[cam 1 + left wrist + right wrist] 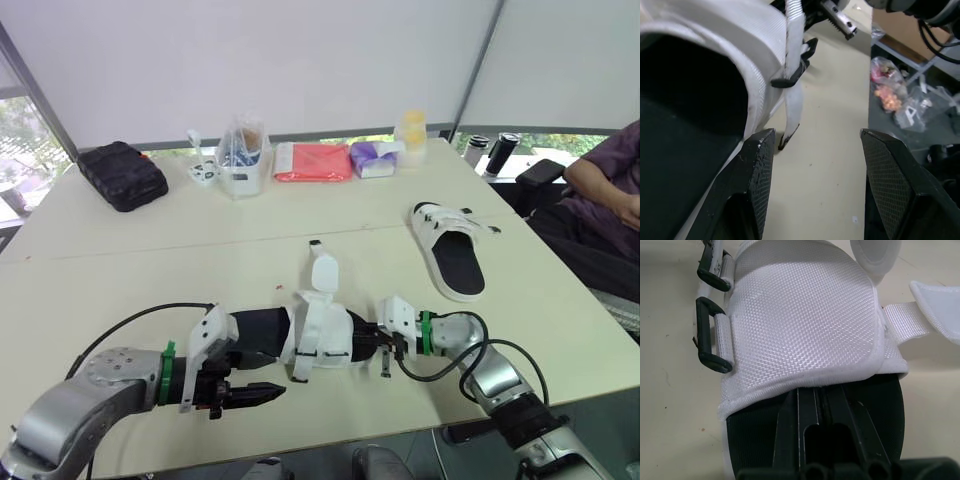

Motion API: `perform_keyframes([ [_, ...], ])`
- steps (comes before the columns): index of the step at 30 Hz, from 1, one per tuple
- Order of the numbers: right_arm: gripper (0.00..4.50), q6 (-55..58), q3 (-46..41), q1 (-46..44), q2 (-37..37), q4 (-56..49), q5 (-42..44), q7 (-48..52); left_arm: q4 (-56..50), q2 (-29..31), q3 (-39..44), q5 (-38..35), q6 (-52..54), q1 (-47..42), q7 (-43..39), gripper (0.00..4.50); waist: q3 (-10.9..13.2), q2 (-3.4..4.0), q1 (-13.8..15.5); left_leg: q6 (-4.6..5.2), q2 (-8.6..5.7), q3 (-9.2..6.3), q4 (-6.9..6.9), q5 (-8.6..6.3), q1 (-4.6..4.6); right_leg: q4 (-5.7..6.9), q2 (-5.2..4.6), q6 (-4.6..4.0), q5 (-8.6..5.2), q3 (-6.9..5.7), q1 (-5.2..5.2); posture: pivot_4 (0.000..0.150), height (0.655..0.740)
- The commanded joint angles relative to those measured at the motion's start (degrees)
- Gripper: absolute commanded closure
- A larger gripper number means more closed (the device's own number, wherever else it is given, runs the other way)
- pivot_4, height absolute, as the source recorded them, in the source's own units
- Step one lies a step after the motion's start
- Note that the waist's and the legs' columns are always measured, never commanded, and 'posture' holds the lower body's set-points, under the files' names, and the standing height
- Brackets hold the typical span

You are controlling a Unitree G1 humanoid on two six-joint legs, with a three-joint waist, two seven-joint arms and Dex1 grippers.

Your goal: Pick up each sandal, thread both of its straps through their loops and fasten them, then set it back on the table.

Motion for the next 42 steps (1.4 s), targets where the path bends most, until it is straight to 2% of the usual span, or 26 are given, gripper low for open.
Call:
perform_keyframes([
  [1,4.5,3.6,2.9,2.7,-0.8,5.8,-4.8,-0.4,2.0,-0.1,-2.6,1.6,-2.2,-2.7,-1.6,1.76,0.0,-0.02,-0.1,0.0,0.0,0.01,0.0,0.0,0.0,0.01,0.0,0.0,0.0,0.0,0.0,0.15,0.74],
  [13,4.5,4.0,2.7,2.5,-0.7,5.8,-5.1,-0.9,9.0,-4.2,-12.6,7.2,-6.8,-6.8,-3.8,1.76,-0.1,-0.1,0.1,0.12,0.01,0.0,-0.06,0.06,0.01,0.0,-0.01,-0.02,0.01,-0.01,0.0,0.15,0.74],
  [15,4.5,3.9,2.7,2.4,-0.6,5.9,-5.2,-1.0,10.7,-5.0,-14.1,9.1,-8.1,-7.4,-3.7,2.25,-0.1,-0.12,0.0,0.12,0.01,0.0,-0.06,0.06,0.01,0.0,-0.01,-0.02,0.01,-0.01,0.0,0.15,0.74],
  [17,4.5,3.9,2.6,2.5,-0.6,6.0,-5.2,-1.1,11.2,-5.6,-14.3,9.4,-8.5,-7.5,-3.6,2.95,-0.1,-0.12,0.0,0.12,0.01,0.0,-0.07,0.06,0.01,0.0,-0.01,-0.02,0.01,-0.01,0.0,0.15,0.74],
  [20,4.5,3.8,2.6,2.4,-0.6,6.2,-5.3,-1.3,11.1,-6.0,-13.9,8.8,-8.5,-7.3,-4.1,4.48,-0.1,-0.12,0.0,0.12,0.01,-0.01,-0.07,0.07,0.01,0.0,-0.01,-0.02,0.01,-0.01,0.0,0.15,0.74],
  [23,4.5,3.7,2.6,2.5,-0.5,6.2,-5.4,-1.4,9.5,-4.4,-13.9,7.9,-7.9,-6.2,-6.3,4.48,-0.1,-0.12,0.0,0.12,0.01,-0.01,-0.07,0.07,0.01,0.0,-0.01,-0.02,0.01,-0.01,0.0,0.15,0.74],
  [29,4.5,3.6,2.8,2.2,-0.5,6.6,-5.6,-1.3,4.6,4.8,-13.7,3.5,-5.0,-3.3,-16.6,4.48,0.0,-0.01,0.0,0.13,0.04,0.0,-0.11,0.06,0.0,0.0,-0.01,-0.03,0.01,-0.01,-0.05,0.15,0.74],
  [32,4.5,3.5,2.9,2.2,-0.5,6.8,-5.8,-1.4,3.7,7.5,-13.4,1.5,-4.4,-3.1,-20.4,4.48,0.0,0.03,0.0,0.04,0.04,-0.01,-0.11,0.01,-0.01,-0.03,-0.02,-0.03,0.0,-0.01,-0.05,0.15,0.74],
  [34,4.5,3.3,2.9,2.1,-0.6,6.9,-5.9,-1.4,3.5,7.7,-13.1,0.4,-4.0,-3.4,-21.0,4.48,0.0,0.04,-0.1,0.02,0.04,0.0,-0.11,0.0,-0.02,-0.03,-0.02,-0.03,0.0,0.0,-0.05,0.15,0.74],
  [38,4.5,3.1,2.9,1.9,-0.6,7.2,-6.0,-1.4,2.4,4.1,-9.5,-8.9,1.7,-6.7,-19.1,4.48,0.0,-0.01,0.0,0.03,0.05,-0.01,-0.15,0.01,-0.04,-0.03,-0.02,-0.04,0.0,-0.01,-0.05,0.15,0.74],
  [42,4.5,2.9,3.0,1.7,-0.7,7.6,-6.0,-1.5,-0.2,4.6,-9.3,-10.9,3.4,-6.1,-18.9,4.48,0.1,-0.07,-0.3,0.1,0.05,0.0,-0.16,0.05,-0.01,-0.03,-0.01,-0.04,0.0,-0.01,-0.05,0.15,0.74],
])
